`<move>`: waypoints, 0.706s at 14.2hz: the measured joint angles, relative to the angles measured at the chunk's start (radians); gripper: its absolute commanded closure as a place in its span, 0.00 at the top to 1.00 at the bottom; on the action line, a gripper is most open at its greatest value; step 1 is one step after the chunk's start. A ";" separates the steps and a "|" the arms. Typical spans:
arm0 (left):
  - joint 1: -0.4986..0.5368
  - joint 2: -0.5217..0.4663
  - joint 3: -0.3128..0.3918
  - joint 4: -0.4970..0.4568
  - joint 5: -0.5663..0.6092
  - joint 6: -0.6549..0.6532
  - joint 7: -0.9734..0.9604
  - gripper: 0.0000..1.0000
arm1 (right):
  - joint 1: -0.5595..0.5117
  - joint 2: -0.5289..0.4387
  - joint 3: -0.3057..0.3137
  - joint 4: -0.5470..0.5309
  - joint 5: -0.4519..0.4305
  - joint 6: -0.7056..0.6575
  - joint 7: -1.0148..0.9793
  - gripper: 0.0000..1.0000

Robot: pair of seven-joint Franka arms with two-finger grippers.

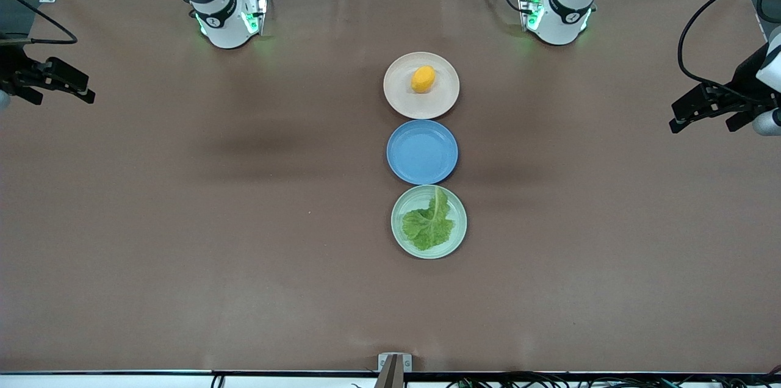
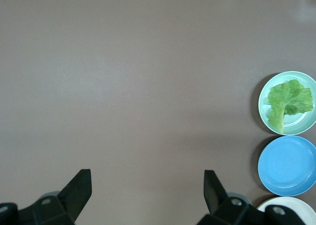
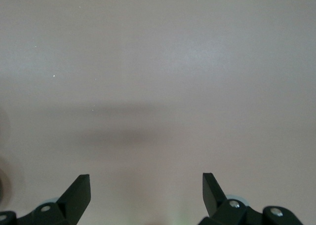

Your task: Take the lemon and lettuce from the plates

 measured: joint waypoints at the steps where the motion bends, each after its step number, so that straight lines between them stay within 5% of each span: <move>1: -0.002 0.004 -0.002 0.000 0.000 -0.001 0.000 1.00 | 0.000 0.000 0.001 0.000 0.000 0.002 0.000 1.00; 10: -0.214 0.253 -0.037 0.028 -0.003 0.030 -0.300 1.00 | 0.024 0.016 0.015 0.019 0.002 0.004 -0.001 1.00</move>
